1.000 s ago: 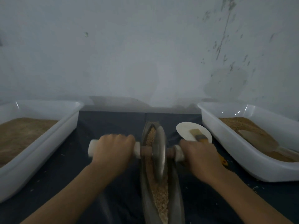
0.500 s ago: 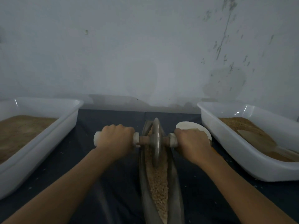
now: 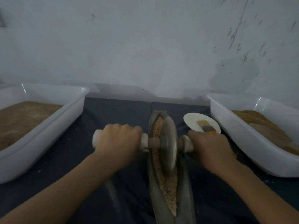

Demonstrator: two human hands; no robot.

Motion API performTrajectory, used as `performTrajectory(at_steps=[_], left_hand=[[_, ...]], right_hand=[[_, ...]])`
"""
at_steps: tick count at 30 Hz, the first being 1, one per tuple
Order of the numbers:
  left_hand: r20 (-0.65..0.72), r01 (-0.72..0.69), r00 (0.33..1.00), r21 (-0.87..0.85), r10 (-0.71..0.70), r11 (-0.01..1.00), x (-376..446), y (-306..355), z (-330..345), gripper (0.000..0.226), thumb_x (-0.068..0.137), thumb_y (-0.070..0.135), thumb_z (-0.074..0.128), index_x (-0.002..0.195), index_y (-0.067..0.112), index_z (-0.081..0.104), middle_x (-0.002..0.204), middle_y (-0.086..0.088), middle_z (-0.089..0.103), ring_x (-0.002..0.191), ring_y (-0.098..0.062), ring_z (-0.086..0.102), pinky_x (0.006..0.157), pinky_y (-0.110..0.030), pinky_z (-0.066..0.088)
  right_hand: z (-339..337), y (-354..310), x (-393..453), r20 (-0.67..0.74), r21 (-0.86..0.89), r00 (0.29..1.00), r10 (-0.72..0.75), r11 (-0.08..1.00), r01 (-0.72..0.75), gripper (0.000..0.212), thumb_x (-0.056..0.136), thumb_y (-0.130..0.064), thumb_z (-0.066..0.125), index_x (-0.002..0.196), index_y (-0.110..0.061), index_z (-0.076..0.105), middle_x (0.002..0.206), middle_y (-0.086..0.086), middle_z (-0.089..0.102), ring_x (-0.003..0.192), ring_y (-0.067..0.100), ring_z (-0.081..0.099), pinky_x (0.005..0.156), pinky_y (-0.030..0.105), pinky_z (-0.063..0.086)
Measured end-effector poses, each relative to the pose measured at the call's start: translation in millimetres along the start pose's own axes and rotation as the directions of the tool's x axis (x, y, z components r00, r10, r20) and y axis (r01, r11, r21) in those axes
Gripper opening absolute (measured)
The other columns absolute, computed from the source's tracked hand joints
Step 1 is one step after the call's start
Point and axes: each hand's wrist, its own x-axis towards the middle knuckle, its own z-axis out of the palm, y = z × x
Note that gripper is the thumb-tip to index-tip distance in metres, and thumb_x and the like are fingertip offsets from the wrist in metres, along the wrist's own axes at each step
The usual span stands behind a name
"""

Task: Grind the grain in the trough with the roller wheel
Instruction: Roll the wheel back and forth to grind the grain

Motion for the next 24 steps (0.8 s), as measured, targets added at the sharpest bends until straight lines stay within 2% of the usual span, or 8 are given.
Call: performTrajectory(at_steps=[3, 5, 7, 10, 15, 19, 21, 24], left_hand=[[0.047, 0.017, 0.999, 0.019, -0.018, 1.000, 34.1, 1.7, 10.3, 0.026, 0.083, 0.036, 0.062, 0.081, 0.026, 0.037, 0.083, 0.004, 0.060, 0.072, -0.022, 0.058, 0.058, -0.033, 0.031], [0.047, 0.028, 0.998, 0.017, -0.028, 0.999, 37.3, 2.6, 10.8, 0.028, 0.084, 0.036, 0.063, 0.082, 0.025, 0.037, 0.081, 0.004, 0.058, 0.072, -0.022, 0.058, 0.059, -0.033, 0.031], [0.020, 0.011, 1.000, 0.018, -0.012, 1.000, 22.0, 2.6, 5.1, 0.030, 0.084, 0.040, 0.061, 0.081, 0.027, 0.034, 0.071, 0.008, 0.047, 0.064, -0.019, 0.047, 0.058, -0.032, 0.030], [0.019, -0.023, 1.000, -0.018, 0.024, 1.000, -14.5, -1.5, -3.1, 0.038, 0.081, 0.048, 0.058, 0.071, 0.031, 0.025, 0.061, 0.011, 0.032, 0.055, -0.013, 0.037, 0.055, -0.030, 0.028], [-0.109, -0.133, 0.986, -0.032, 0.129, 0.991, -35.6, -6.2, -10.3, 0.062, 0.045, 0.037, 0.082, 0.063, 0.031, 0.024, 0.044, 0.011, 0.034, 0.034, -0.011, 0.026, 0.045, -0.019, 0.015], [-0.010, 0.019, 1.000, -0.029, -0.019, 0.999, 6.1, -7.0, 22.0, 0.037, 0.079, 0.047, 0.058, 0.066, 0.032, 0.027, 0.057, 0.011, 0.034, 0.050, -0.010, 0.034, 0.051, -0.027, 0.026], [0.043, 0.071, 0.997, -0.093, -0.067, 0.993, 24.7, -8.0, 34.4, 0.032, 0.082, 0.046, 0.056, 0.067, 0.031, 0.031, 0.062, 0.011, 0.038, 0.056, -0.013, 0.039, 0.056, -0.028, 0.032], [0.049, 0.098, 0.994, -0.125, -0.093, 0.987, 28.4, -7.2, 35.5, 0.025, 0.083, 0.045, 0.055, 0.072, 0.030, 0.038, 0.066, 0.010, 0.041, 0.060, -0.016, 0.042, 0.058, -0.029, 0.035]], right_hand=[[20.5, 9.6, 31.8, 0.138, 0.034, 0.986, 0.093, 0.995, -0.098, 0.022, 0.083, -0.041, 0.061, 0.092, -0.024, 0.050, 0.075, -0.004, 0.057, 0.072, 0.022, 0.058, 0.062, 0.035, 0.046], [23.4, 9.8, 33.0, 0.145, 0.045, 0.984, 0.101, 0.993, -0.109, 0.021, 0.084, -0.041, 0.059, 0.094, -0.024, 0.050, 0.078, -0.004, 0.059, 0.073, 0.020, 0.057, 0.061, 0.033, 0.043], [11.3, 4.0, 16.2, 0.074, 0.020, 0.995, 0.064, 0.998, -0.066, 0.025, 0.077, -0.039, 0.070, 0.086, -0.025, 0.051, 0.074, -0.003, 0.062, 0.066, 0.018, 0.059, 0.049, 0.025, 0.031], [-18.0, -8.6, -23.7, -0.019, 0.018, 1.000, -0.008, 1.000, 0.009, 0.057, 0.045, -0.028, 0.088, 0.068, -0.028, 0.036, 0.053, -0.006, 0.050, 0.041, 0.014, 0.047, 0.040, 0.018, 0.010], [-31.2, -12.3, -43.3, -0.037, -0.003, 0.998, -0.047, 0.999, 0.047, 0.058, 0.030, -0.017, 0.092, 0.063, -0.022, 0.045, 0.047, -0.004, 0.046, 0.033, 0.016, 0.041, 0.032, 0.023, 0.026], [-12.5, -7.3, 6.0, 0.023, -0.144, 0.999, -0.043, 0.989, 0.046, 0.034, 0.061, -0.022, 0.084, 0.078, -0.017, 0.055, 0.066, 0.001, 0.062, 0.053, 0.022, 0.058, 0.045, 0.026, 0.023], [-4.2, -4.9, 33.8, 0.076, -0.136, 0.997, -0.012, 0.991, 0.022, 0.023, 0.081, -0.026, 0.069, 0.094, -0.018, 0.051, 0.086, 0.003, 0.066, 0.073, 0.024, 0.063, 0.051, 0.031, 0.025], [-5.7, -8.1, 45.1, 0.100, -0.104, 0.995, 0.012, 0.995, -0.001, 0.019, 0.085, -0.022, 0.062, 0.097, -0.017, 0.048, 0.092, 0.005, 0.065, 0.079, 0.026, 0.063, 0.055, 0.033, 0.028]])
